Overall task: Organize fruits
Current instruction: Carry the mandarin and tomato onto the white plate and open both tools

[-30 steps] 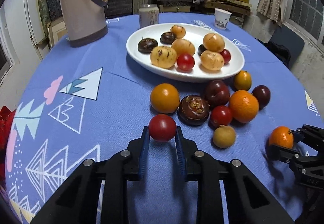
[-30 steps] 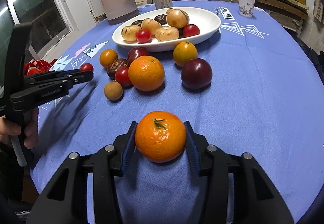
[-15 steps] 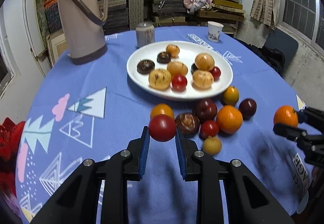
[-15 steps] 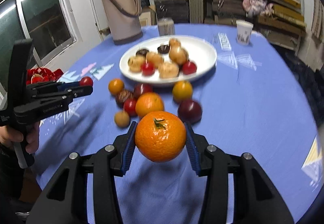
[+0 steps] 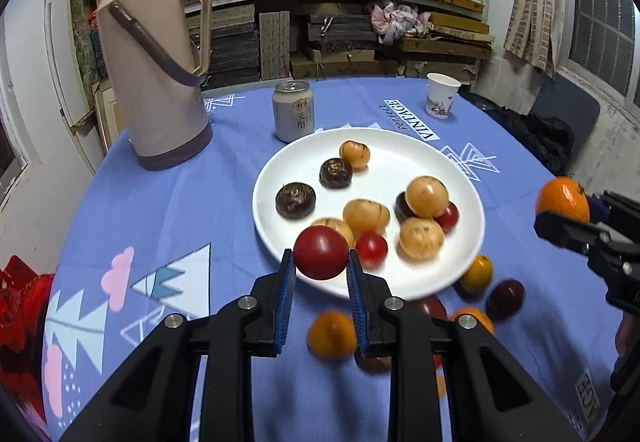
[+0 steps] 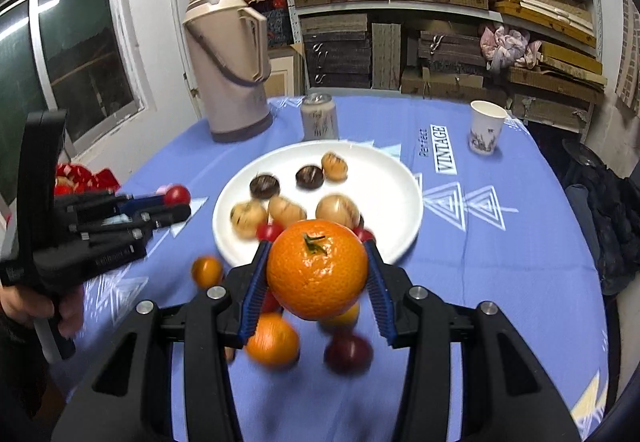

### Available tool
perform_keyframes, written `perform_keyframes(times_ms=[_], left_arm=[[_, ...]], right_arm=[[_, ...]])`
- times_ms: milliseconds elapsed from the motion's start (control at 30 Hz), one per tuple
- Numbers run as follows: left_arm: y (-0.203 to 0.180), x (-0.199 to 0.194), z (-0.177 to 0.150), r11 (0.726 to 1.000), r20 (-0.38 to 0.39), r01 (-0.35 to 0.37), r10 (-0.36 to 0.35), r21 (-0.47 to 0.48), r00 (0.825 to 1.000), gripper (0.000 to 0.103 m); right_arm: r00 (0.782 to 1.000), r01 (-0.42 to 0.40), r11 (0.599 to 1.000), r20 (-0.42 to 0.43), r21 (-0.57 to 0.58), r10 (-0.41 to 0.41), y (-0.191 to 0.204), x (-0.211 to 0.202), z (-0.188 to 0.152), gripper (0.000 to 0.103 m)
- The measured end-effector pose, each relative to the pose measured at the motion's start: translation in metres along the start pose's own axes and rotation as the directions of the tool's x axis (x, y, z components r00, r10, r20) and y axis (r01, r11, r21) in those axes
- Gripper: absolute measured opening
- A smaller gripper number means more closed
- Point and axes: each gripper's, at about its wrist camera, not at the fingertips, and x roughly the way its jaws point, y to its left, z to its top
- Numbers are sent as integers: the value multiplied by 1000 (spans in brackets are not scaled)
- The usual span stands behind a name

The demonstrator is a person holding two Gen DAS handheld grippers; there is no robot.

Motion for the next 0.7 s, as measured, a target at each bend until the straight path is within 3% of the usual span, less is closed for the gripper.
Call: perform_keyframes(times_ms=[400, 700], left_arm=[[-1, 68, 33, 1000, -77, -11, 10, -21, 997, 26], [-4, 112, 40, 998, -123, -33, 27, -53, 992, 28]], right_arm=[[994, 26, 1000, -105, 1, -26, -20, 89, 29, 45], [996, 19, 999, -85, 47, -15, -33, 128, 42, 45]])
